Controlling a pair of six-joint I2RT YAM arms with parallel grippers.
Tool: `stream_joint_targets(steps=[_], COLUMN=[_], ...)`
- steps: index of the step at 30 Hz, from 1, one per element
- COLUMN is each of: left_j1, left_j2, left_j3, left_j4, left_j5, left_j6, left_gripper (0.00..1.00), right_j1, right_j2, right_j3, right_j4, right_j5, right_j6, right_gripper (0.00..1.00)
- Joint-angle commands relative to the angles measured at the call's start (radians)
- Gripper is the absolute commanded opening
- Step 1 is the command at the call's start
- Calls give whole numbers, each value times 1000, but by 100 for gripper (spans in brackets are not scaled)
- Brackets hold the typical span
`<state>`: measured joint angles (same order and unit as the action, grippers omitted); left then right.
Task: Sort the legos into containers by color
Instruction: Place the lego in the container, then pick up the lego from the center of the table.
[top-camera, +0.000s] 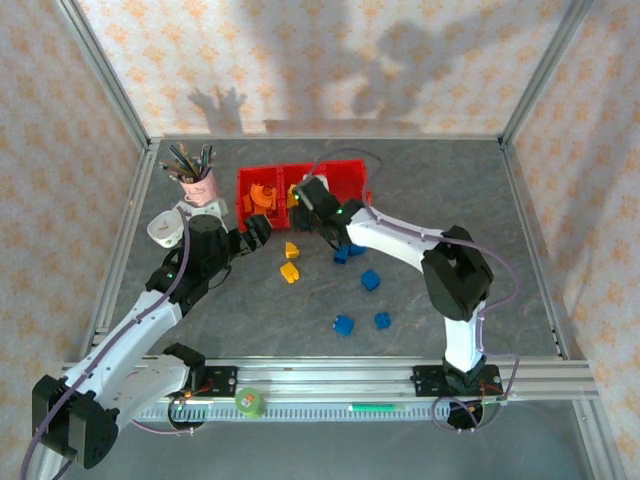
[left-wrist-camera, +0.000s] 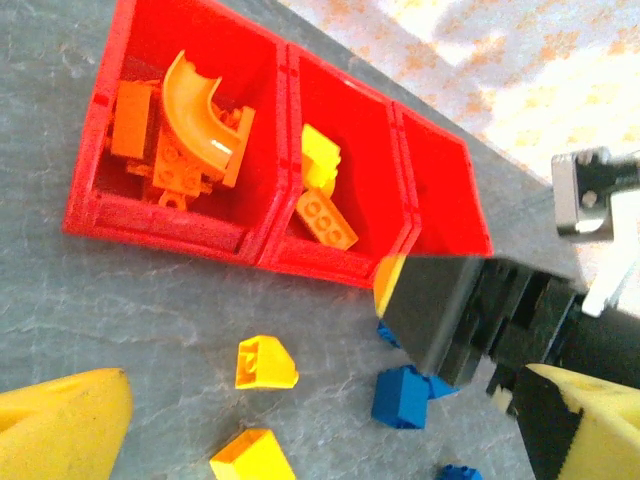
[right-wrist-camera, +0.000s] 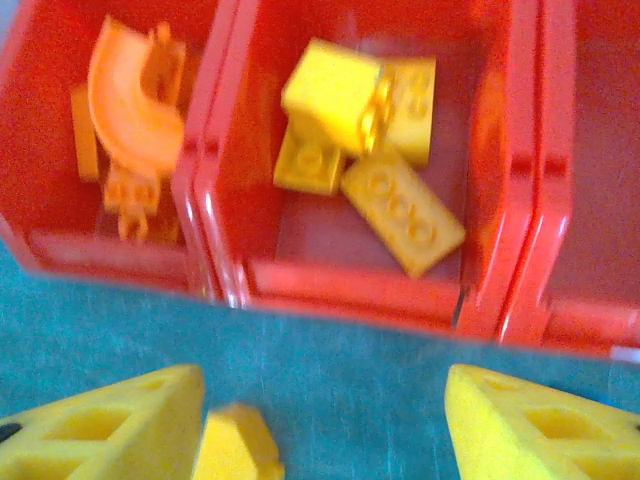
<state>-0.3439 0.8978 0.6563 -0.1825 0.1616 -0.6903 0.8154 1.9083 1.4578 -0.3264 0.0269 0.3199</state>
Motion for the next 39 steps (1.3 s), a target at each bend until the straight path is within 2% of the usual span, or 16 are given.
stream_joint_targets(steps=[1, 7, 13, 19, 27, 39], left_j1=[9, 9, 9, 9, 10, 9], left_j2=[-48, -112, -153, -166, -166, -163], left_j3=[-41, -96, -119, -134, -135, -126], left_j4=[-65, -98, -110, -120, -114, -109], left_j5=[25, 1, -15, -35, -37, -15], left_j6=[-5, -23, -38, -44, -41, -43], left_gripper=[99, 99, 99, 99, 99, 99], right_j1=[43, 102, 120, 119, 120, 119], right_j2=[-56, -9, 97, 190, 281, 250], right_j3=[-84, -111, -28, 57, 144, 134], right_j4=[28, 53, 24, -1, -46, -55], right_j5=[21, 9, 41, 61, 98, 108], right_j6=[70, 91, 130, 169, 182, 173], right_gripper=[66, 71, 74, 72, 56, 28])
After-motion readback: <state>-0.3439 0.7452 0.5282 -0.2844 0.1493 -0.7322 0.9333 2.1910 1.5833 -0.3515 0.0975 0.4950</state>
